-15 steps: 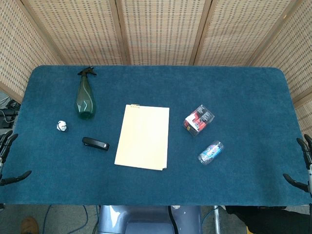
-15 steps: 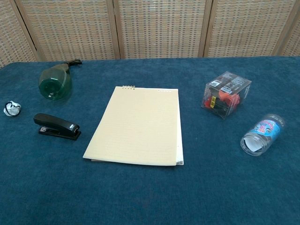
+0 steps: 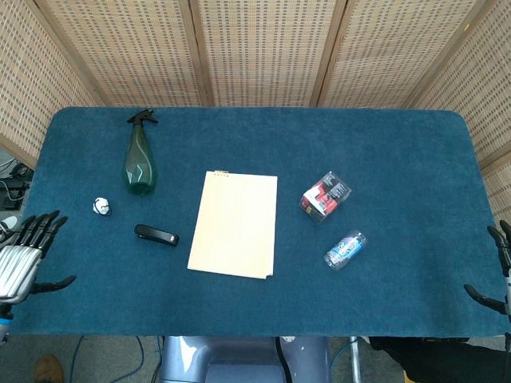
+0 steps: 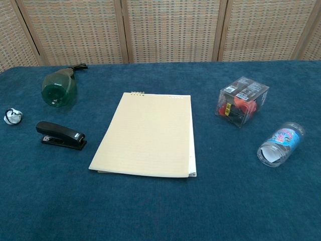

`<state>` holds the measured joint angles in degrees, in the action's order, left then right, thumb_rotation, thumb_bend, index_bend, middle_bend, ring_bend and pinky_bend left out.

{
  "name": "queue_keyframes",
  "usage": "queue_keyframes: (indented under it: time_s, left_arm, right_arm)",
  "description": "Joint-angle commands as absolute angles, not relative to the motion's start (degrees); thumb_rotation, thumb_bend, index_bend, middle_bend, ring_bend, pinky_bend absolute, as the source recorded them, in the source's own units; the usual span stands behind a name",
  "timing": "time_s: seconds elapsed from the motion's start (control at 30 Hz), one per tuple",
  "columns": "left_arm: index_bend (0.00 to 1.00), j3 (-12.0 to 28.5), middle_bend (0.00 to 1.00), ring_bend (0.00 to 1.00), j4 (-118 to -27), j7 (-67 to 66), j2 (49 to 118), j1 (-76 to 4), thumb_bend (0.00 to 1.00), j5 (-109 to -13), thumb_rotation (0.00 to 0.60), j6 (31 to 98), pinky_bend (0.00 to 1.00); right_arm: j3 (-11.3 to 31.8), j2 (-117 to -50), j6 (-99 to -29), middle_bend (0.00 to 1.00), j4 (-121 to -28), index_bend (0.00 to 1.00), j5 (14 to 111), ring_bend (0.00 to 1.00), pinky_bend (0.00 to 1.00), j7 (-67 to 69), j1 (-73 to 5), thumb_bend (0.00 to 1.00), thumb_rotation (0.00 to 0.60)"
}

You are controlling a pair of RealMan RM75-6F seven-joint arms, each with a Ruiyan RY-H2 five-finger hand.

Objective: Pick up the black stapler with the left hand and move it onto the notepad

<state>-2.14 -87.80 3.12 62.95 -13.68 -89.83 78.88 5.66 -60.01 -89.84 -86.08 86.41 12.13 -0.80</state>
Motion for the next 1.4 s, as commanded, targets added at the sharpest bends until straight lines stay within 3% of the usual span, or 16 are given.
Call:
queue_keyframes:
  time_s: [0.03,0.17,0.37,0.67,0.87,1.13,1.2,1.4]
  left_arm:
    - [0.04,1.3,0.00,0.06,-86.9,-4.6,67.2,-23.8,0.00,-90.1,0.600,66.1,0.18]
    - [0.21,2.6,0.07,0.20,-81.6,-6.0,72.6,-29.9,0.04,-91.4,0.600,59.3,0.31]
    - [0.30,2.6,0.12,0.27,-74.7,-7.9,80.0,-34.3,0.14,-92.7,0.600,55.4,0.33]
    - [0.31,2.1,0.13,0.28,-67.5,-11.8,86.4,-35.7,0.18,-90.6,0.600,53.7,0.34]
    - [0.33,2.4,0.15,0.29,-65.6,-12.3,88.6,-36.7,0.36,-88.5,0.600,52.2,0.35]
    - [0.39,2.2,0.17,0.32,-63.9,-13.9,89.9,-37.3,0.37,-86.1,0.600,50.6,0.38]
    - [0.42,2.2,0.21,0.35,-63.4,-13.8,90.1,-37.4,0.37,-85.9,0.600,50.7,0.40]
    - [0.70,2.0,0.47,0.56,-62.0,-13.5,90.8,-37.4,0.43,-86.4,0.600,52.7,0.54]
  right_arm:
    - [5.8,-59.9,-88.8,0.00,-86.2,0.00,85.8,0.00,0.00,12.5,-1.2,0.00,0.600]
    - [6.0,-60.1,-87.6,0.00,-85.9,0.00,84.8,0.00,0.00,11.9,-1.7,0.00,0.600]
    - [6.0,-60.8,-85.5,0.00,-84.6,0.00,83.1,0.00,0.00,11.6,-2.2,0.00,0.600]
    - [6.0,-61.3,-84.8,0.00,-84.0,0.00,82.8,0.00,0.00,11.5,-2.5,0.00,0.600]
    - [5.8,-61.5,-84.3,0.00,-83.9,0.00,82.8,0.00,0.00,11.2,-2.7,0.00,0.600]
    - [5.9,-61.6,-84.0,0.00,-83.6,0.00,82.4,0.00,0.00,11.3,-2.7,0.00,0.600]
    - [5.9,-61.7,-83.9,0.00,-83.6,0.00,82.4,0.00,0.00,11.4,-2.8,0.00,0.600]
    - [5.9,-61.8,-83.8,0.00,-83.5,0.00,82.3,0.00,0.00,11.2,-2.9,0.00,0.600]
